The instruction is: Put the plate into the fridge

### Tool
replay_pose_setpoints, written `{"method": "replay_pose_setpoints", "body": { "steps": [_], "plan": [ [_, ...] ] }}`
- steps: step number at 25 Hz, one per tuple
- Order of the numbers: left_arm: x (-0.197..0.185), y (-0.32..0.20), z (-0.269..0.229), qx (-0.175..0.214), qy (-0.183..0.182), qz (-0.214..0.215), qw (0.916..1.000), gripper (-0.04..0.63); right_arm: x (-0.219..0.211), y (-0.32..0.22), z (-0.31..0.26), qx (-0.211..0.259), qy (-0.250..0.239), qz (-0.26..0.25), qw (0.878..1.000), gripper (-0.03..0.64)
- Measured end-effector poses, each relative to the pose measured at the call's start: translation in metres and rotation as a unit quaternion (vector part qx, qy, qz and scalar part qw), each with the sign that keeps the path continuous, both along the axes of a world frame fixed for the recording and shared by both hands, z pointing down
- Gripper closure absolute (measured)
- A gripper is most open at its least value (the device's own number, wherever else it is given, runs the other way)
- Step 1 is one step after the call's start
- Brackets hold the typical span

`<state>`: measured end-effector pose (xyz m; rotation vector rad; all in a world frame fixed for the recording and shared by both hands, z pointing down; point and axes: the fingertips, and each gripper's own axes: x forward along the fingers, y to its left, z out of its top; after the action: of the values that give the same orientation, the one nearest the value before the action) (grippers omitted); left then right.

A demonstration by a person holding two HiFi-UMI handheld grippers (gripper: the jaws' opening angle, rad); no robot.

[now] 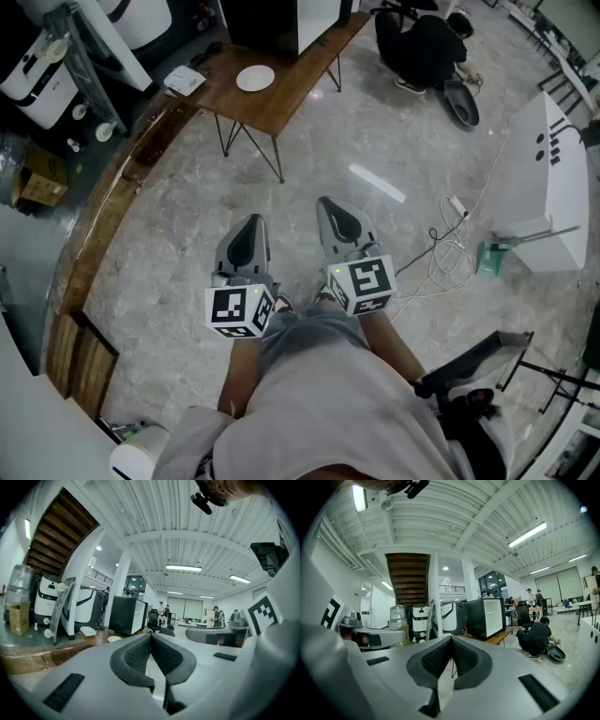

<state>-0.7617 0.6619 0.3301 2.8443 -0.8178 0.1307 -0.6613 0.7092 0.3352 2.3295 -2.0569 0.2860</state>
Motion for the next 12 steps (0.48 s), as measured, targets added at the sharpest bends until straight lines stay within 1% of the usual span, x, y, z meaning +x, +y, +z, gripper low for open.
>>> {"method": "replay_pose_setpoints", "body": {
  "steps": [2, 4, 7, 12],
  "plan": [
    [0.008, 0.010, 0.001, 0.000, 0.007, 0.005, 1.0000, 0.577, 0.004, 0.006, 0.004, -0.002, 0.003, 0.000, 1.000, 0.598],
    [0.024, 0.018, -0.001, 0.004, 0.012, 0.009, 0.9999, 0.577, 0.017, 0.011, 0.005, -0.003, 0.006, -0.001, 1.000, 0.598],
    [0.061, 0.027, -0.003, 0.010, 0.008, 0.011, 0.9998, 0.577, 0.048, 0.018, 0.005, -0.005, 0.005, -0.006, 1.000, 0.600],
    [0.088, 0.034, -0.006, 0.015, 0.004, 0.008, 0.9999, 0.577, 0.067, 0.028, 0.002, 0.003, 0.009, -0.014, 1.000, 0.598]
  ]
}}
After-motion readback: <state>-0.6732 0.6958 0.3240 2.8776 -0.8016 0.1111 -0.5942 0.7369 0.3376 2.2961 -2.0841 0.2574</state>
